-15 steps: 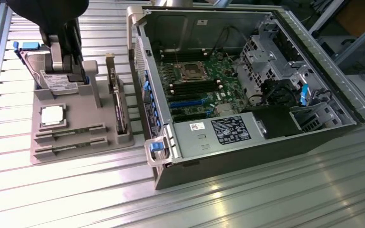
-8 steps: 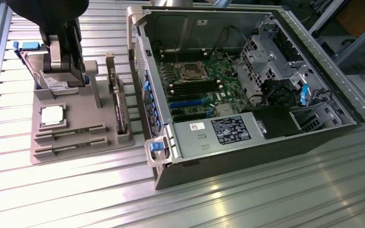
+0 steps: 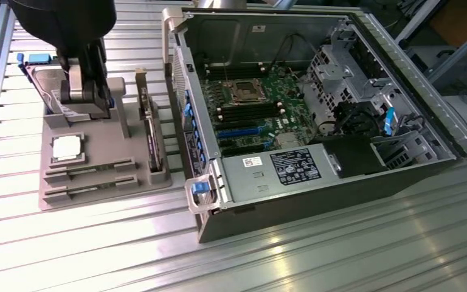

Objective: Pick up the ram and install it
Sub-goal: 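Pick up the ram and move it above insertion slot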

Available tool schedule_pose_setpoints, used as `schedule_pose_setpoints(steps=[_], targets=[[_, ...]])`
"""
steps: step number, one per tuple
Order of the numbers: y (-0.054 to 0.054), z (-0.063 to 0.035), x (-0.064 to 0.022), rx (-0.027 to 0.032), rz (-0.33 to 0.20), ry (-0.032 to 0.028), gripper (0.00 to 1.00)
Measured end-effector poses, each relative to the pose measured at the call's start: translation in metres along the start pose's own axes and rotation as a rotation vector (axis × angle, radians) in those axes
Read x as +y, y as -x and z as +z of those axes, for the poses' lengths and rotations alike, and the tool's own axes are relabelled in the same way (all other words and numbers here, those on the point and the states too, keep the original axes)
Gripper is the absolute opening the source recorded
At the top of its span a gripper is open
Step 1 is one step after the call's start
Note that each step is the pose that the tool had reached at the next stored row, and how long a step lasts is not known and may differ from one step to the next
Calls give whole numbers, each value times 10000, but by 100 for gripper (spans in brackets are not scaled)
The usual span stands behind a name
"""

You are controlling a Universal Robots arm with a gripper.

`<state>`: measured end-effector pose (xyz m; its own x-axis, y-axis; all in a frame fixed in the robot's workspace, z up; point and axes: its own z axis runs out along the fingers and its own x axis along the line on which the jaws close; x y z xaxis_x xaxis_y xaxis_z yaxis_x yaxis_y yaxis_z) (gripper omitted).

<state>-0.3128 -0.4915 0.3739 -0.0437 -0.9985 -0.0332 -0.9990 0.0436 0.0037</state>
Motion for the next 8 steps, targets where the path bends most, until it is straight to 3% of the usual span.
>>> schedule_pose_setpoints(steps=[8], targets=[[-12, 279, 34, 1, -173, 9, 36]])
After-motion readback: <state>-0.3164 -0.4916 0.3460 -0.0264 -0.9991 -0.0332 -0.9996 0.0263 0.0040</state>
